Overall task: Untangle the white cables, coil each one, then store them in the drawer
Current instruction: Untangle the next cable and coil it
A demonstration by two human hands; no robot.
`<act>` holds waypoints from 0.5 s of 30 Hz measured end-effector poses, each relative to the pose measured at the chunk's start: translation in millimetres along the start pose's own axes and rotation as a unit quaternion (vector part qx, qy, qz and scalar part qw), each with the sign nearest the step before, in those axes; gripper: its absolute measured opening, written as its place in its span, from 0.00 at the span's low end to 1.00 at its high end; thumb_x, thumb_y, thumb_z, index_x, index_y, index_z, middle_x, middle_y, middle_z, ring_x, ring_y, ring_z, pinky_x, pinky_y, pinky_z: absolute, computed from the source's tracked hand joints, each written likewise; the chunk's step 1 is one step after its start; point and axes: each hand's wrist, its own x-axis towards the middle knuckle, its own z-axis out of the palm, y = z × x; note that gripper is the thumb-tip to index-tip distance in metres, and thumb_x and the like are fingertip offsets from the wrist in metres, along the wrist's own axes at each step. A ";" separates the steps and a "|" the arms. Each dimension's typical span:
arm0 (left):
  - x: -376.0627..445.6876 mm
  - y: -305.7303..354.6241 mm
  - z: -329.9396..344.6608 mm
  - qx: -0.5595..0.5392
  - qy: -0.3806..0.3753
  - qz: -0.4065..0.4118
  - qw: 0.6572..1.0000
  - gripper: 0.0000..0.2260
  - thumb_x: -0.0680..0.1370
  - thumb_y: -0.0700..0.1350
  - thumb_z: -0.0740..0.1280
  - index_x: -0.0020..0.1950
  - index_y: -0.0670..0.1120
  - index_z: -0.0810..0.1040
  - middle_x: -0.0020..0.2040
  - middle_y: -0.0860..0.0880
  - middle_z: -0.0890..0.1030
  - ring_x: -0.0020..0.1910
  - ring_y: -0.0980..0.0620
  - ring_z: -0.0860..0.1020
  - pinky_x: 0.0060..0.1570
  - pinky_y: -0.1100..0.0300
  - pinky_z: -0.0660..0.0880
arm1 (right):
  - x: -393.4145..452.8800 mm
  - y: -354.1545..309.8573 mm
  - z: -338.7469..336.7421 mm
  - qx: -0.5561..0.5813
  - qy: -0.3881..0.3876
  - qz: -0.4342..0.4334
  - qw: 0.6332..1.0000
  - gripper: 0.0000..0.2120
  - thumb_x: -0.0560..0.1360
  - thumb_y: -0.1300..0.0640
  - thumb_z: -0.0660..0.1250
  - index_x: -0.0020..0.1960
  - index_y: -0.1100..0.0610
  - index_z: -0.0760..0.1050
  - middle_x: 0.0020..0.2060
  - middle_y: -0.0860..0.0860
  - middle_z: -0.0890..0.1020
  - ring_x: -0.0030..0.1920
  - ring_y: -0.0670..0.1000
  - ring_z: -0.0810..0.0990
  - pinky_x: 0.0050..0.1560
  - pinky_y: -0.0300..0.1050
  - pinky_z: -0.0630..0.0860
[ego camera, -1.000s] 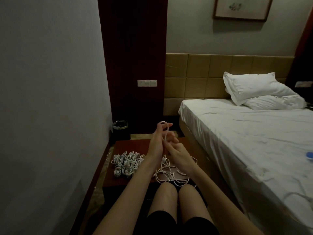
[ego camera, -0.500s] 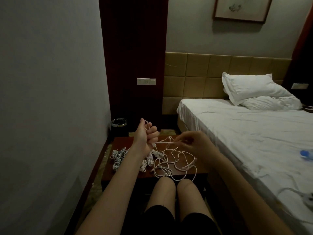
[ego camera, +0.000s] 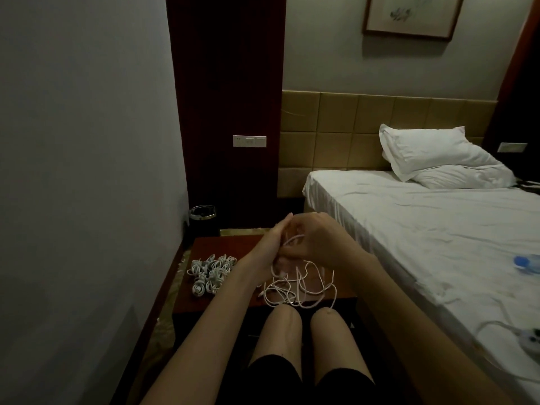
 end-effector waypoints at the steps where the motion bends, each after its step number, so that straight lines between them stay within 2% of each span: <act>1: 0.3 0.1 -0.5 0.019 -0.008 0.000 1.000 0.27 0.80 0.61 0.56 0.27 0.47 0.73 0.22 0.52 0.68 0.17 0.57 0.66 0.18 0.68 0.61 | -1.7 1.7 1.3 0.001 0.012 -0.003 1.000 0.11 0.68 0.48 0.75 0.46 0.51 0.77 0.36 0.44 0.80 0.36 0.42 0.80 0.37 0.36 0.76; 3: -0.5 0.1 -3.3 0.051 -0.011 -0.002 0.999 0.29 0.80 0.63 0.54 0.25 0.49 0.75 0.22 0.53 0.68 0.17 0.58 0.64 0.17 0.69 0.59 | -3.4 7.6 1.6 0.055 -0.007 -0.003 0.998 0.11 0.71 0.50 0.74 0.49 0.54 0.78 0.37 0.44 0.81 0.37 0.41 0.80 0.37 0.34 0.76; 6: -2.8 -2.6 -7.2 0.053 -0.057 0.004 0.997 0.24 0.78 0.64 0.54 0.34 0.49 0.77 0.23 0.54 0.67 0.17 0.60 0.61 0.17 0.69 0.56 | -5.2 16.3 -13.3 0.120 -0.052 0.011 0.991 0.05 0.74 0.57 0.71 0.49 0.56 0.81 0.37 0.43 0.81 0.39 0.40 0.82 0.41 0.35 0.78; 10: -0.1 -8.0 -6.4 0.064 -0.120 0.004 0.991 0.26 0.72 0.70 0.56 0.36 0.48 0.72 0.24 0.53 0.61 0.18 0.59 0.56 0.20 0.67 0.50 | -4.9 14.6 -19.0 0.112 0.028 0.012 0.993 0.04 0.72 0.58 0.73 0.45 0.57 0.83 0.34 0.45 0.82 0.37 0.43 0.82 0.40 0.35 0.79; 13: -0.7 -7.2 -4.8 0.029 -0.166 0.019 0.985 0.24 0.74 0.68 0.57 0.35 0.48 0.73 0.23 0.53 0.61 0.18 0.60 0.56 0.19 0.68 0.50 | -3.9 12.3 -9.3 0.212 0.085 0.083 0.970 0.04 0.71 0.61 0.74 0.43 0.55 0.80 0.35 0.55 0.83 0.35 0.51 0.83 0.37 0.43 0.79; 15: -3.0 -6.6 -5.9 0.039 -0.181 0.016 0.983 0.20 0.75 0.63 0.59 0.35 0.47 0.69 0.23 0.54 0.60 0.18 0.61 0.56 0.18 0.69 0.52 | -6.1 17.1 -7.3 0.310 0.050 0.139 0.939 0.05 0.72 0.63 0.72 0.43 0.55 0.77 0.37 0.61 0.82 0.33 0.52 0.81 0.35 0.41 0.76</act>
